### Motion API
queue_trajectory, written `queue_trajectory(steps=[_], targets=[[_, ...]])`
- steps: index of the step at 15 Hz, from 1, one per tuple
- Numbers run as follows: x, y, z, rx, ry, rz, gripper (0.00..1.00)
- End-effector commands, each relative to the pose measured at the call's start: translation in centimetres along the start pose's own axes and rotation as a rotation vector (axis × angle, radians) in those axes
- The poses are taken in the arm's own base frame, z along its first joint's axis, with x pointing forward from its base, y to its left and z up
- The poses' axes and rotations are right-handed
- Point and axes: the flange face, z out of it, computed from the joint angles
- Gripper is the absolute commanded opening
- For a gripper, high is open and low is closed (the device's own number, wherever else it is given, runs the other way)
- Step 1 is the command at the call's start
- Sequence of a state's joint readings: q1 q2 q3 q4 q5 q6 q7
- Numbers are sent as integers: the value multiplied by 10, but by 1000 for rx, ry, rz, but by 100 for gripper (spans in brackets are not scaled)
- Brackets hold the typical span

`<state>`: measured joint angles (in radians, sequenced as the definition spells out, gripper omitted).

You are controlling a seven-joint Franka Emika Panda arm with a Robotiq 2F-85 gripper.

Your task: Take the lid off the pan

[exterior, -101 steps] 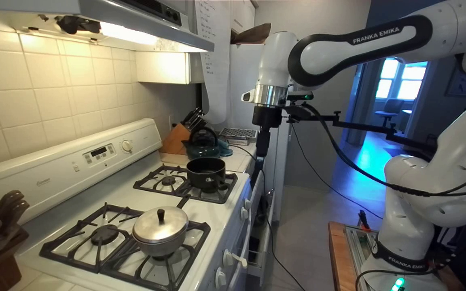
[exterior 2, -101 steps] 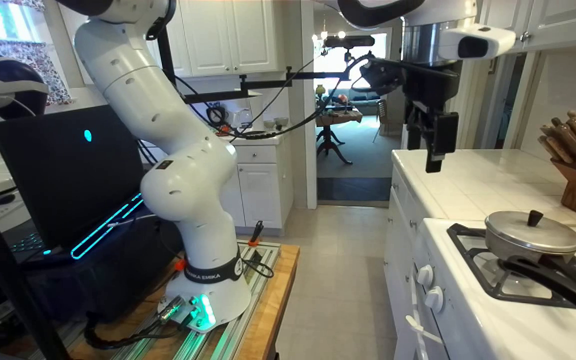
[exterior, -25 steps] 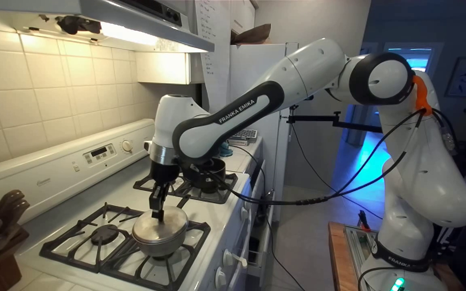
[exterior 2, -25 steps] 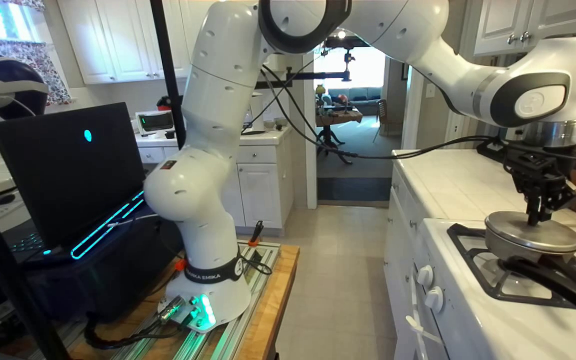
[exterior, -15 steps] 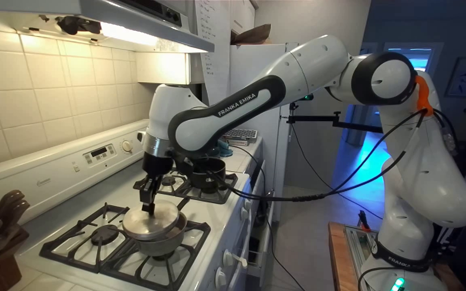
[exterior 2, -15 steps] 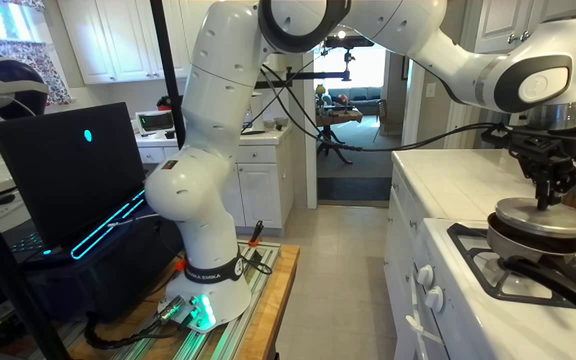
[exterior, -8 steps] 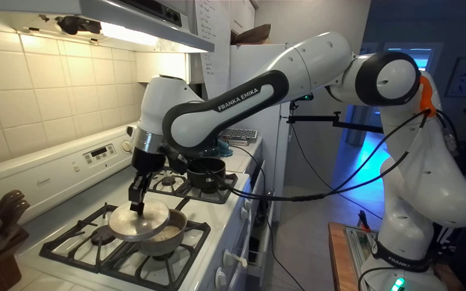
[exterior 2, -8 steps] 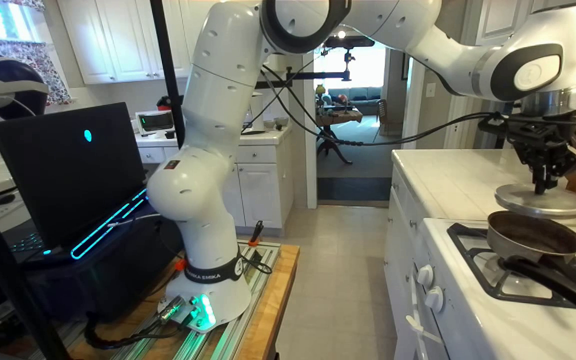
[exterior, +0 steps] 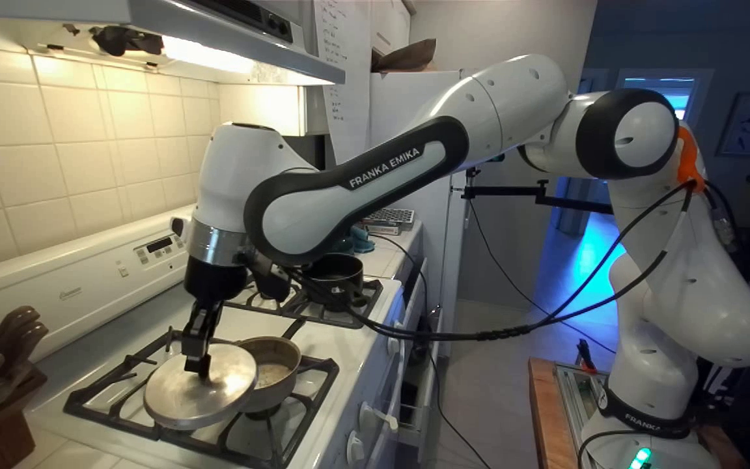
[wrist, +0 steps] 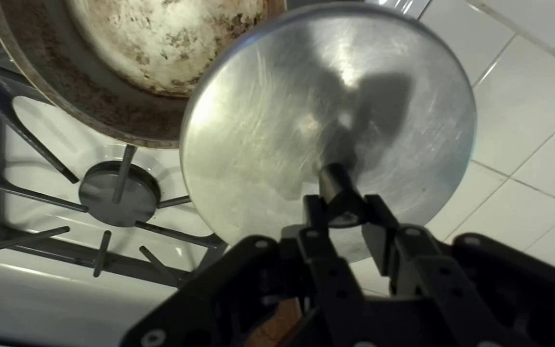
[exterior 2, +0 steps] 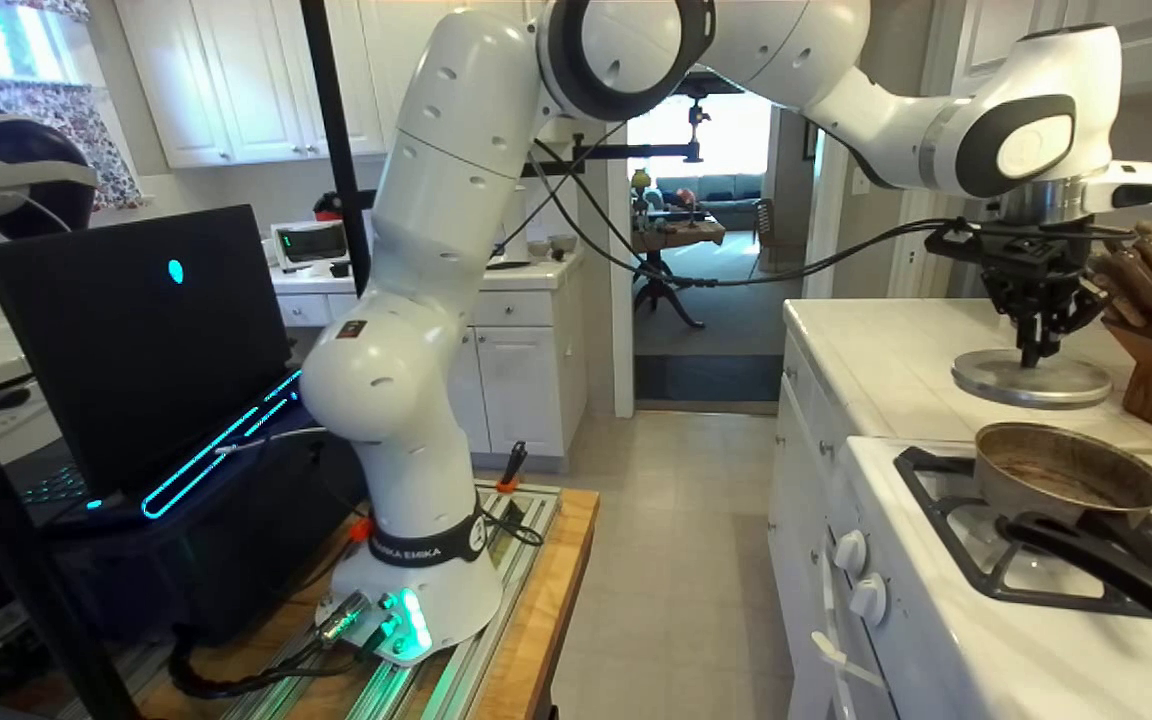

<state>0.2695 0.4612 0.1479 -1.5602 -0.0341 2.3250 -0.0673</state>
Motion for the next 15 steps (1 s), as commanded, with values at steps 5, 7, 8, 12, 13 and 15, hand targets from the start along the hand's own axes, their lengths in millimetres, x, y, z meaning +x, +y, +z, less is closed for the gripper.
queue_trajectory(steps=[5,7,8,12,13,15], targets=[[20,-43,33,2,-59,-103,6],[21,-51,47,13,-74,-119,6],[22,-55,53,20,-78,-124,6],[25,-66,81,31,-76,-136,6],[26,-67,87,31,-74,-138,6],[27,-72,98,31,-70,-137,6]])
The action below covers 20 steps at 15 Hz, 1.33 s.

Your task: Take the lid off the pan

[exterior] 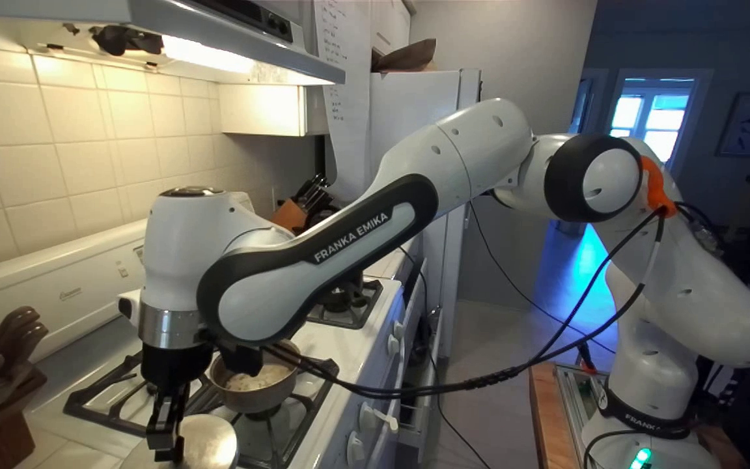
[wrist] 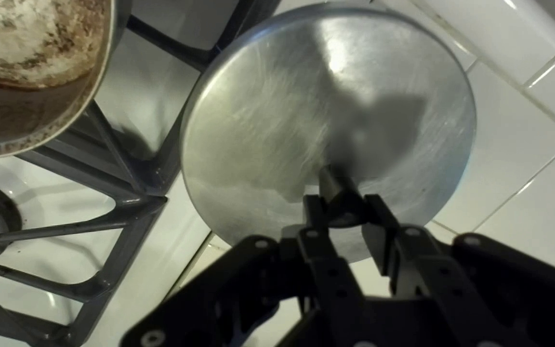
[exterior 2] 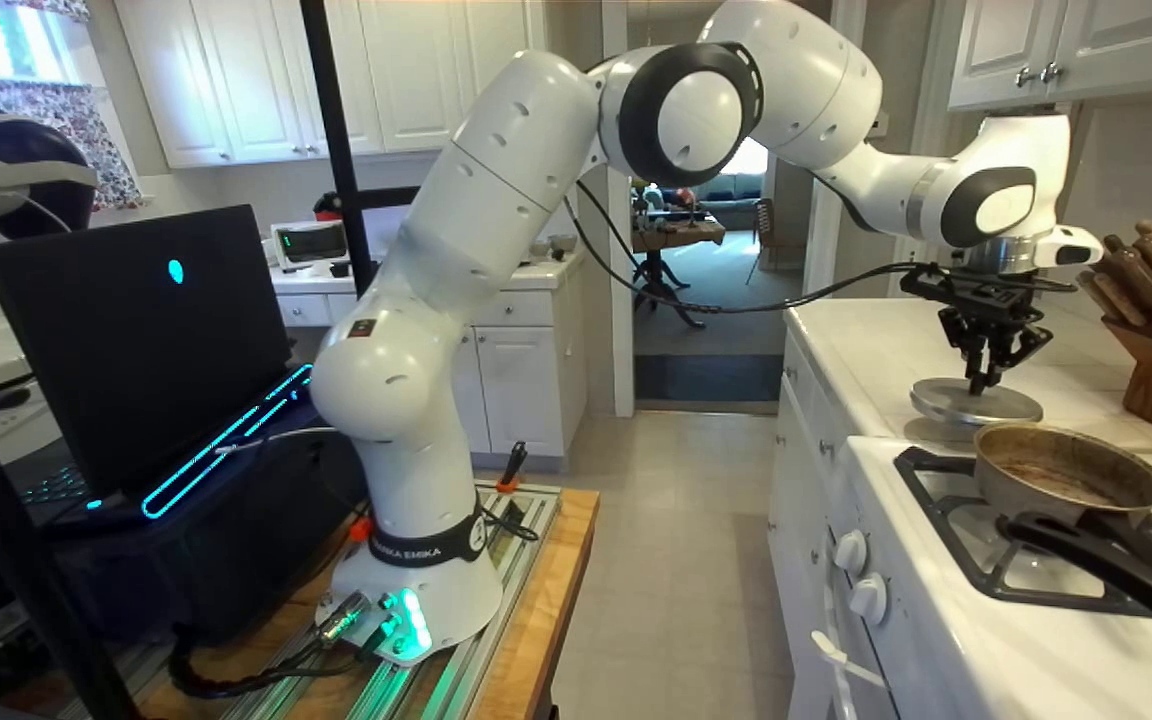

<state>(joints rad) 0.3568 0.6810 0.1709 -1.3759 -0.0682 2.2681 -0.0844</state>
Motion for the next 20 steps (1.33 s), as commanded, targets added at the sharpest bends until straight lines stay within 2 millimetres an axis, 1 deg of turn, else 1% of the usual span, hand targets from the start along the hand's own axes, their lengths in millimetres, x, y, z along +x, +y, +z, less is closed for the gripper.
queue_trajectory(steps=[1,4,10,16,20], targets=[[15,-8,18,-13,19,-23,6],[19,-14,27,-1,20,-26,6],[26,-22,39,7,23,-34,6],[32,-24,47,9,28,-34,6],[36,-33,50,16,32,-48,6]])
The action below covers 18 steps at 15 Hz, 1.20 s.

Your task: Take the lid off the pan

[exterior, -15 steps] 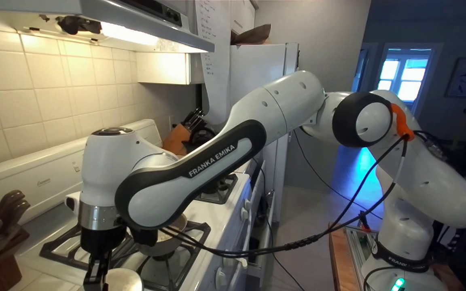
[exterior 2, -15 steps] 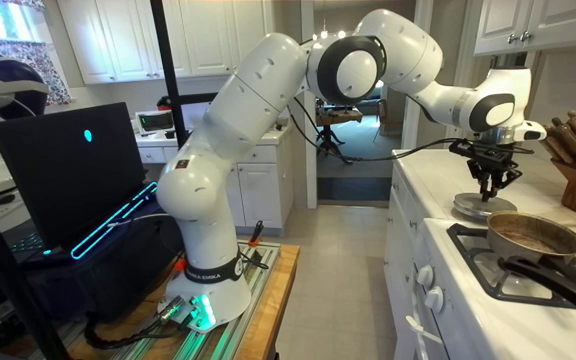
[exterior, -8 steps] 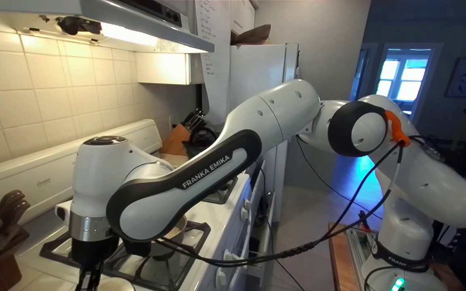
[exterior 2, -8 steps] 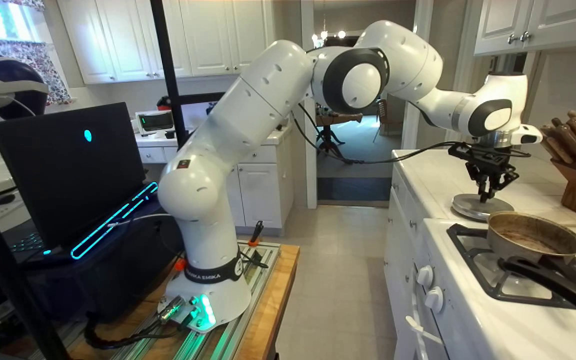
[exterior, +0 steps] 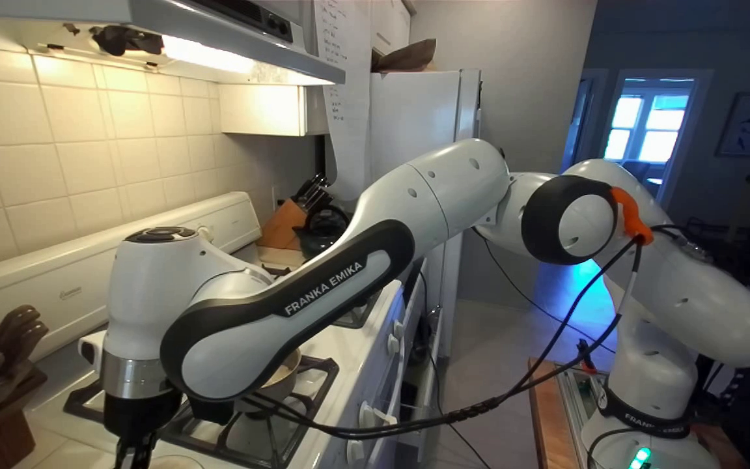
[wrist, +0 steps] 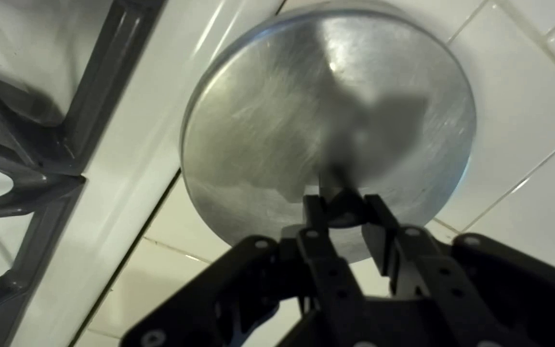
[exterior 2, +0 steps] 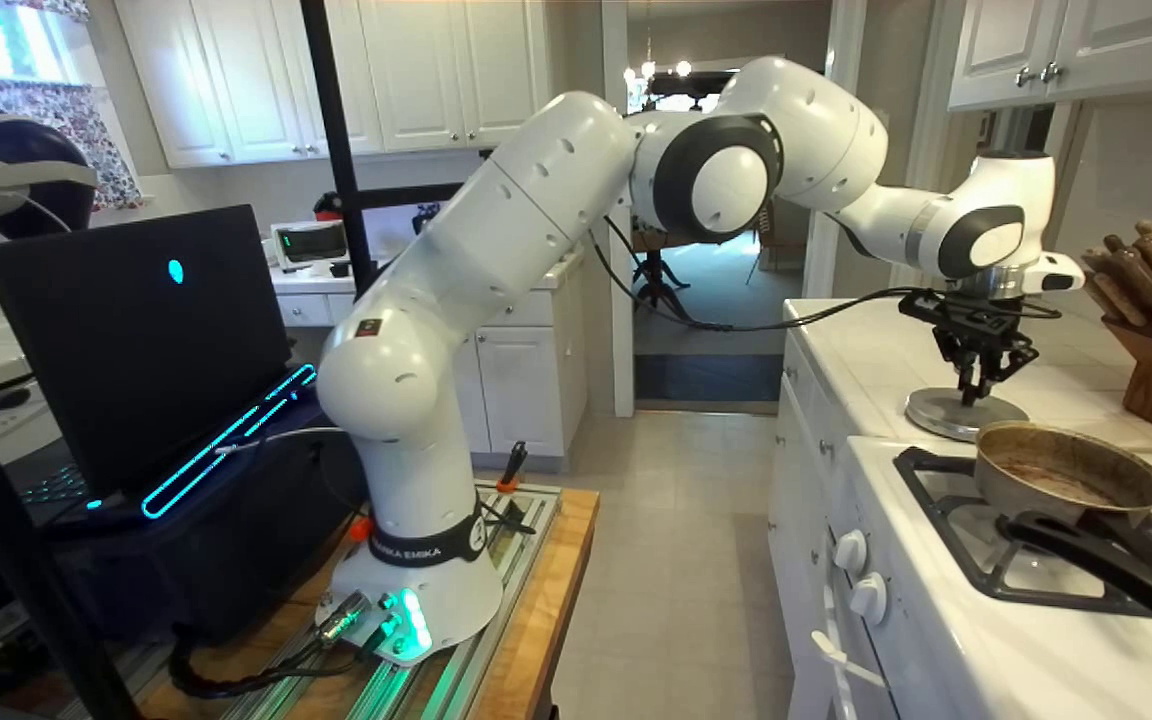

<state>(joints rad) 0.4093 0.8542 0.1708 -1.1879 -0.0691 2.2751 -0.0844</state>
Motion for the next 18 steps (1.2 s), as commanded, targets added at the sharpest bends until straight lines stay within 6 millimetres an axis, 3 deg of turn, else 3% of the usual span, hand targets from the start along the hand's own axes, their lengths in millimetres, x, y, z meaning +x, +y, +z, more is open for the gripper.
queue_trajectory(steps=[1,4,5,6,13,18], targets=[[11,-11,5,-8,8,-27,6],[12,-17,8,-9,2,-38,6],[12,-18,8,-10,0,-38,51],[13,-19,7,-11,1,-36,51],[20,-19,-17,-27,27,-26,98],[17,-7,-59,-74,-52,47,100]])
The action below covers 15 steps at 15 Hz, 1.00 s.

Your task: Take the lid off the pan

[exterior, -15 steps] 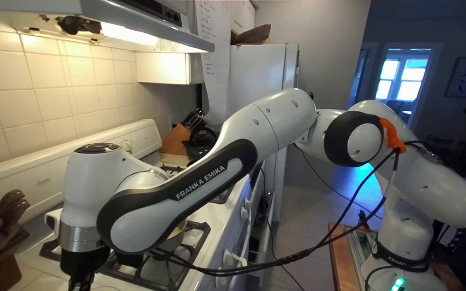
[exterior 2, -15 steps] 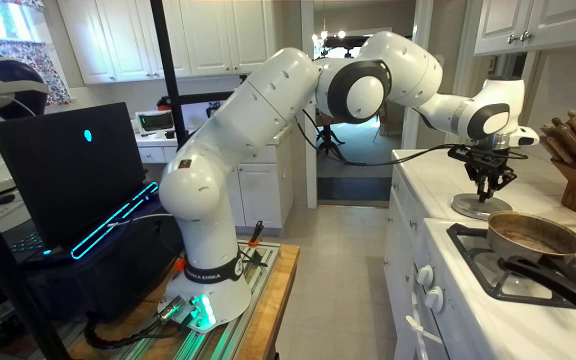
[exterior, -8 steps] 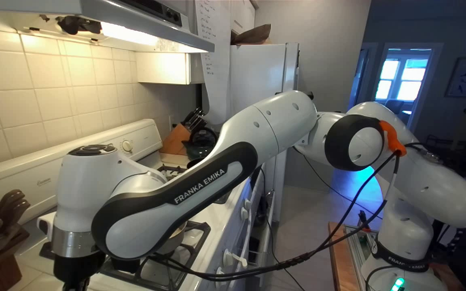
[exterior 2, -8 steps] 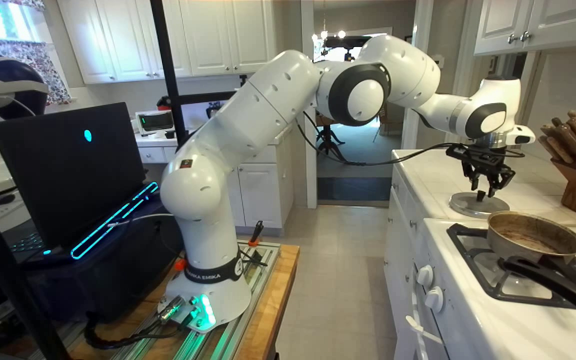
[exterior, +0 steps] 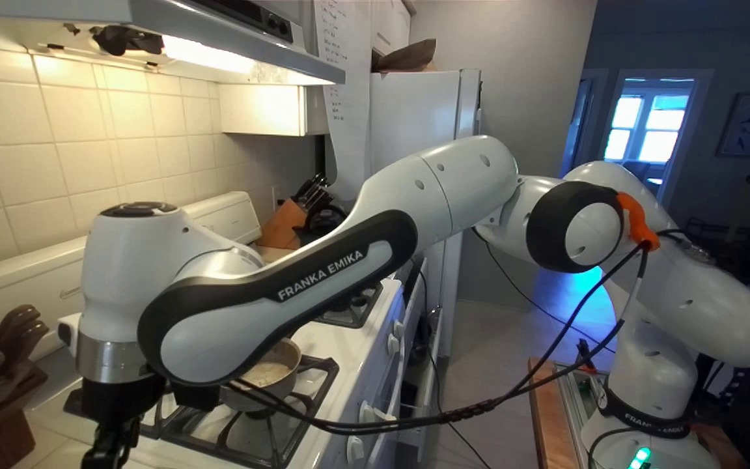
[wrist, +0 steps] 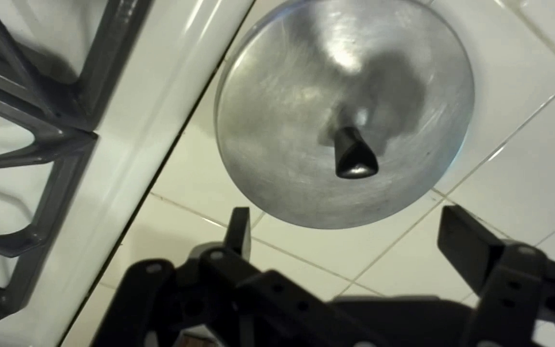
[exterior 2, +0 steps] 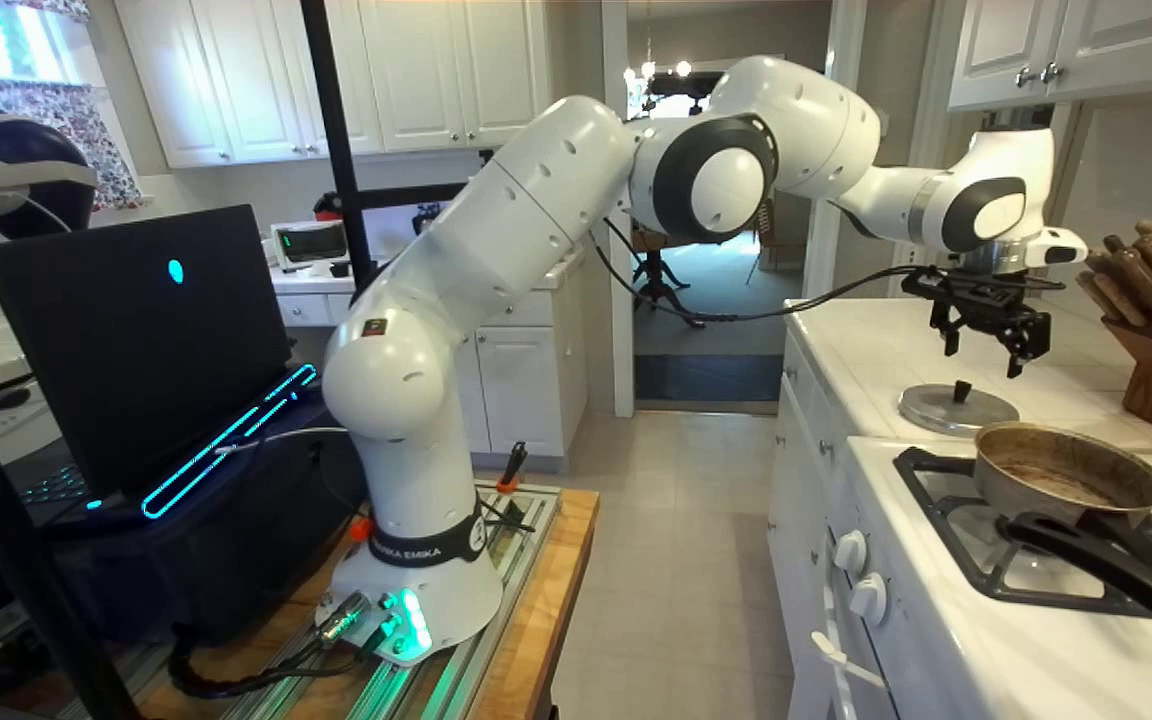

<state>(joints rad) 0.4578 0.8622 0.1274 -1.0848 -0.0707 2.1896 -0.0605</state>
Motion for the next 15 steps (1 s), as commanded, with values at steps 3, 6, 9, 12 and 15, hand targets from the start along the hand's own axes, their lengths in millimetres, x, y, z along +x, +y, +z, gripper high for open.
queue_trajectory(steps=[3,6,9,12,15], targets=[[-8,17,-58,-47,-129,99,100],[-18,32,-81,-61,-188,178,100],[-29,49,-101,-107,-239,286,100],[-38,67,-120,-142,-246,375,100],[-46,81,-135,-156,-237,458,100]])
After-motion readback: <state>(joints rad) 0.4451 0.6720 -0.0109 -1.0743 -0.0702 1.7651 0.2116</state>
